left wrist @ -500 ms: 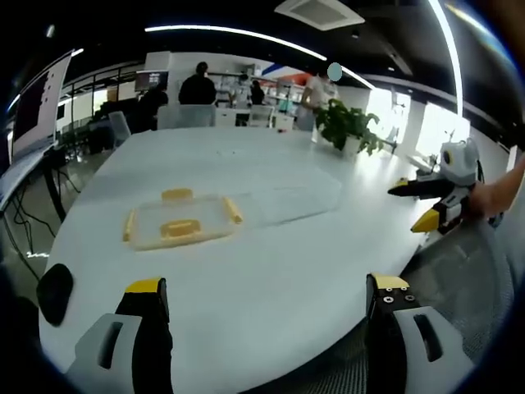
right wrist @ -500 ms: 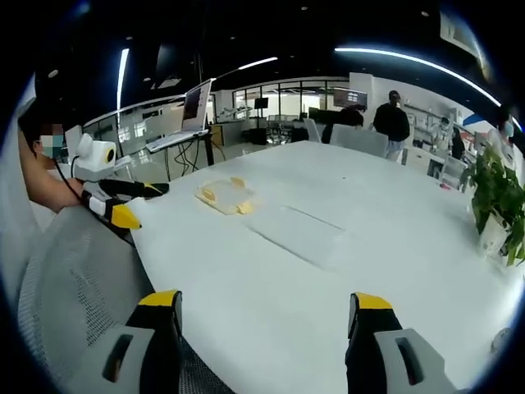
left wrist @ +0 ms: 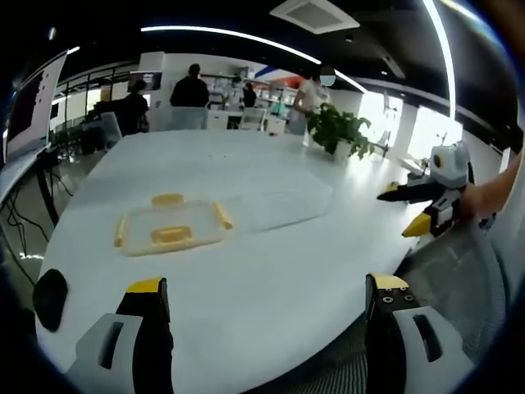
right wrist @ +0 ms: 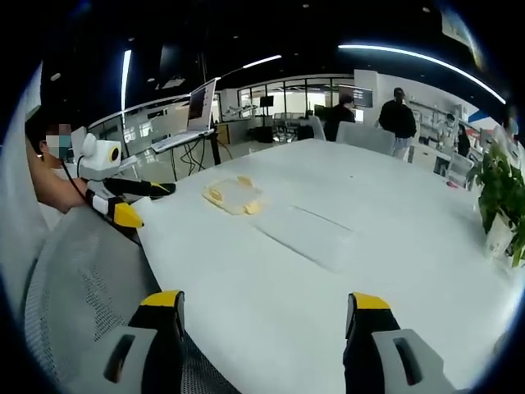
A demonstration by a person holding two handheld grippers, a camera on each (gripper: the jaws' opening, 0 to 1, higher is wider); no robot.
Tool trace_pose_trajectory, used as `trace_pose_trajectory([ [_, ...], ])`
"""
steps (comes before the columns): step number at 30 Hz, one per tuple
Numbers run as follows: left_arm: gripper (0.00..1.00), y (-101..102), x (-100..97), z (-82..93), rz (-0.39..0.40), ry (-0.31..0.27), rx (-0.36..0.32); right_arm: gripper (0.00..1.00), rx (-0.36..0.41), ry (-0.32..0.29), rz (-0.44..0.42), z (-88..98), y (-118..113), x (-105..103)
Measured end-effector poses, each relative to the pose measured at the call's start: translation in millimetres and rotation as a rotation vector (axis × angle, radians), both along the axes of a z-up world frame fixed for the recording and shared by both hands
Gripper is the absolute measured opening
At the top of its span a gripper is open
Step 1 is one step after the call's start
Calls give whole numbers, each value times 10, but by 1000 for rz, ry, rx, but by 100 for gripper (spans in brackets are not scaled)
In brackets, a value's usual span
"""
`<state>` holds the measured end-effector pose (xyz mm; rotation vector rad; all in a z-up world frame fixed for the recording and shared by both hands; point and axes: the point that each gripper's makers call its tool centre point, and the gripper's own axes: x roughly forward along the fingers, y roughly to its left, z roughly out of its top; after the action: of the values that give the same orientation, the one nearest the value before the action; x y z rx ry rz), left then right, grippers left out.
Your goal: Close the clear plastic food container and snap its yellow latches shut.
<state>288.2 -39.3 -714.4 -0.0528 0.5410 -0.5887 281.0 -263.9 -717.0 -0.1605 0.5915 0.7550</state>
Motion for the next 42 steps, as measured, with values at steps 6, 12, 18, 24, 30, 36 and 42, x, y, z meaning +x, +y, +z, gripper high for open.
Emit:
trace_pose_trajectory([
  [6, 99, -33, 11, 28, -24, -5, -12, 76, -11, 4, 47, 18, 58, -12],
  [12, 99, -56, 36, 16, -47, -10, -4, 78, -2, -3, 60, 47, 126, 41],
  [18, 98, -27, 67, -2, -67, -15, 20, 77, -11, -3, 76, 39, 180, 108],
  [24, 96, -46, 91, 3, -98, -27, 39, 76, -29, -12, 108, 46, 255, 162],
  [30, 96, -45, 133, 7, -106, -30, 40, 75, -23, -17, 116, 89, 294, 235],
  [36, 95, -19, 183, -6, -109, -27, 47, 74, -38, -22, 147, 106, 352, 298],
  [42, 95, 5, 239, 11, -114, -37, 57, 74, -44, -16, 169, 82, 411, 368],
])
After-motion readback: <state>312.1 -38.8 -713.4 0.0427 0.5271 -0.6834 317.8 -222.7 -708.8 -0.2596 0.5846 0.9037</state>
